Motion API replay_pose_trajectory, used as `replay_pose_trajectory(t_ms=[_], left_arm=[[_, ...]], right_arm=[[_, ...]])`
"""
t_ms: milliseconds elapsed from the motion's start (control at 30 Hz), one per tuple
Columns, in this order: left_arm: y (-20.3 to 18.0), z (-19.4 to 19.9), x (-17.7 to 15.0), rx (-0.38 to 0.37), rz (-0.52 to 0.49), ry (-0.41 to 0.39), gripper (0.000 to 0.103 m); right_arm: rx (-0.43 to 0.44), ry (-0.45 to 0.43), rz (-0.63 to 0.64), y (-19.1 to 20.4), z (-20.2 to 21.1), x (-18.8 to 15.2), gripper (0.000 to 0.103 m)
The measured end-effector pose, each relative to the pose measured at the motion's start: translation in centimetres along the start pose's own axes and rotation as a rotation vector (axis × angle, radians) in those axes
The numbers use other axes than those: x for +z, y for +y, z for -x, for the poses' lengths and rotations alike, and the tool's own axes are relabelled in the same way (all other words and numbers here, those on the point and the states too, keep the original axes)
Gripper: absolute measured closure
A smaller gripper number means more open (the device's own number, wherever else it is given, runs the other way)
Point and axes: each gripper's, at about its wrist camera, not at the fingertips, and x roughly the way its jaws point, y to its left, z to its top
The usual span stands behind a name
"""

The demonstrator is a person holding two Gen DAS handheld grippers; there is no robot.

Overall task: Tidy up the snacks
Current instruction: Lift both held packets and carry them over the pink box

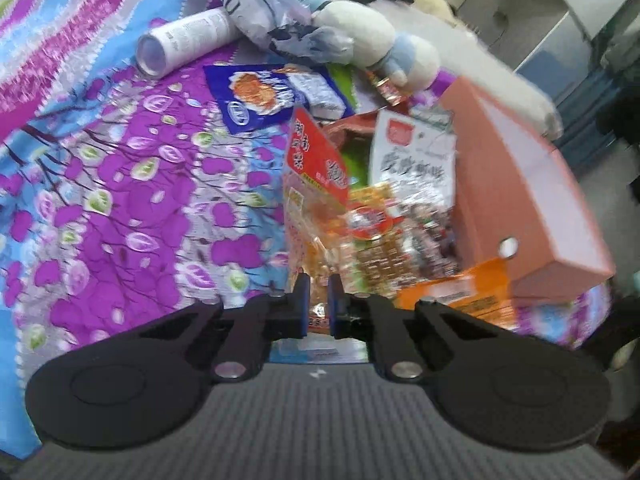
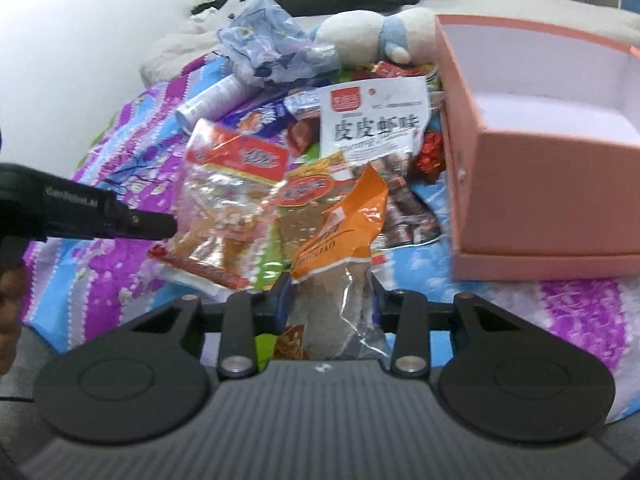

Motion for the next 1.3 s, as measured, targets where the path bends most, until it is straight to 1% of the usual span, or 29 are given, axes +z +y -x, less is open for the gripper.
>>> replay_pose_trajectory(t_ms=[67, 133, 233, 433, 467, 500, 533, 567, 633, 667, 700, 733, 767, 800, 833, 900, 1033, 1167, 1200, 1300], left_arm=[[0.3, 0.1, 0.2, -0.052, 0.042, 0.000, 0.093], [0.3, -0.1, 0.5, -0.094, 0.058, 0.002, 0.093], [0.3, -0.5, 0.6, -0.175, 0.086, 0.012, 0.092], [0.4, -1.3, 0.7, -0.187, 0.144, 0.005, 0.091], [0.6, -1.5, 0.7, -0.179, 0.150, 0.005, 0.091], [0.7, -1.6, 0.8, -0.158, 0.149, 0.004, 0.087], [0.8, -1.7, 0.8, -0.134, 0.141, 0.001, 0.081], [0.8, -1.9, 0.8, -0.110, 0.133, 0.007, 0.078], [1.2, -2.3, 0.6, -0.078, 0.131, 0.022, 0.066], [1.3, -2.6, 0.5, -0.054, 0.125, 0.031, 0.063], [1.4, -2.7, 0.3, -0.025, 0.115, 0.037, 0.054], [1.4, -2.9, 0.1, 0.005, 0.099, 0.036, 0.049], [1.4, -2.9, -0.1, 0.029, 0.081, 0.031, 0.046], [1.4, -3.0, -0.2, 0.042, 0.071, 0.030, 0.037], [1.5, -3.1, -0.2, 0.048, 0.065, 0.031, 0.026], [1.3, -3.2, -0.2, 0.068, 0.042, 0.027, 0.015], [0.2, -4.2, -0.2, 0.110, -0.035, 0.038, 0.006], [-1.3, -5.9, -0.4, 0.143, -0.134, 0.081, 0.006], [-1.7, -6.4, -0.5, 0.162, -0.163, 0.092, 0.006], [-2.5, -7.4, -0.8, 0.190, -0.211, 0.109, 0.006]], right_arm=[[0.037, -0.010, 0.000, 0.6, -0.4, -0.1, 0.063], [0.060, -0.010, 0.002, 1.3, -1.1, 0.0, 0.063], [0.057, -0.001, 0.021, 2.0, -1.9, -0.1, 0.063], [0.023, 0.004, 0.009, 1.4, -1.8, -0.2, 0.063], [0.018, 0.003, 0.010, 1.3, -1.7, -0.2, 0.063], [0.016, 0.003, 0.011, 1.2, -1.6, -0.2, 0.063], [0.017, 0.003, 0.013, 1.1, -1.6, -0.2, 0.063], [0.017, 0.005, 0.014, 1.0, -1.6, -0.3, 0.063], [0.019, 0.010, 0.009, 0.9, -1.7, -0.5, 0.063], [0.022, 0.012, 0.003, 0.8, -1.8, -0.6, 0.063], [0.025, 0.013, -0.002, 0.7, -1.8, -0.6, 0.063], [0.026, 0.013, -0.004, 0.7, -1.8, -0.7, 0.063], [0.025, 0.012, -0.004, 0.8, -1.7, -0.7, 0.063], [0.024, 0.011, -0.001, 0.8, -1.7, -0.8, 0.063], [0.023, 0.011, 0.002, 0.8, -1.6, -0.8, 0.063], [0.020, 0.009, 0.009, 0.9, -1.5, -0.8, 0.063], [0.000, 0.004, 0.019, 0.9, -1.3, -0.8, 0.063], [-0.045, -0.002, 0.043, 0.7, -0.7, -0.9, 0.063], [-0.056, -0.001, 0.049, 0.7, -0.6, -0.9, 0.063], [-0.074, 0.002, 0.050, 0.5, -0.3, -1.0, 0.063]])
